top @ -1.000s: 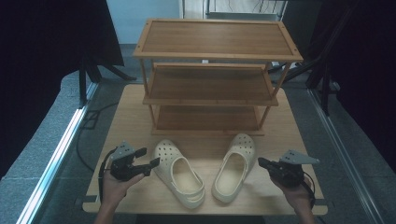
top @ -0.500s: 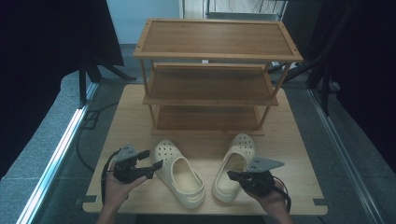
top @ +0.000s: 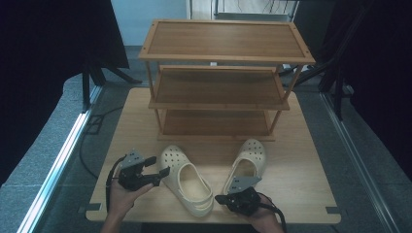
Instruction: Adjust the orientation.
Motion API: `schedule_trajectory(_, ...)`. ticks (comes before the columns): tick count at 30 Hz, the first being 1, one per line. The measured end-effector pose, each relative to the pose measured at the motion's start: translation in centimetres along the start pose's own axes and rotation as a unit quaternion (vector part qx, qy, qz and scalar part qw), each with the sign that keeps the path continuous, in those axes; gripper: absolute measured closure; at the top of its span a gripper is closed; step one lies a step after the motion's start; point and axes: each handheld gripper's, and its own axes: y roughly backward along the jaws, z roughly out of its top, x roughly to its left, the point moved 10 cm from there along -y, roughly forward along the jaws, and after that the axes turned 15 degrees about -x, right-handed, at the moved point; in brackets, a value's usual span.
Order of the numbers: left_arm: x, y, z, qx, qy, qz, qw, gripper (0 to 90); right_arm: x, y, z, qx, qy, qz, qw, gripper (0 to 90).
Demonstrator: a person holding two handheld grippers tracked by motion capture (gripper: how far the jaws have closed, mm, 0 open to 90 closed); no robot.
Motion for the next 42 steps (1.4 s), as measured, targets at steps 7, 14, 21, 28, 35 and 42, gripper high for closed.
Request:
schedule_trajectory(7, 0.0, 0.3, 0.2, -0.005, 0.000, 0.000, 1.0000, 30.6, 0.6, -0.8, -0.1, 0.012, 0.007, -0.003, 0.9999, 90.0)
schedule_trajectory(14, 0.3, 0.7, 0.5, -0.010, 0.006, 0.002, 0.9999, 30.6, 1.7, -1.7, 0.2, 0.004, 0.000, 0.024, 0.9997, 90.0)
schedule_trajectory(21, 0.9, 1.5, 0.9, -0.021, 0.013, 0.007, 0.9997, 30.6, 3.5, -3.5, 0.8, -0.003, 0.001, 0.053, 0.9986, 90.0)
schedule_trajectory(28, 1.4, 2.1, 1.2, -0.026, 0.016, 0.012, 0.9995, 30.6, 5.1, -5.8, 1.4, -0.013, 0.011, 0.071, 0.9973, 90.0)
schedule_trajectory(35, 1.7, 2.6, 1.5, -0.031, 0.018, 0.016, 0.9992, 30.6, 6.7, -9.2, 2.9, -0.019, 0.026, 0.102, 0.9943, 90.0)
schedule_trajectory(42, 2.0, 2.9, 1.6, -0.032, 0.021, 0.018, 0.9991, 30.6, 7.5, -12.0, 4.1, -0.016, 0.029, 0.123, 0.9918, 89.8)
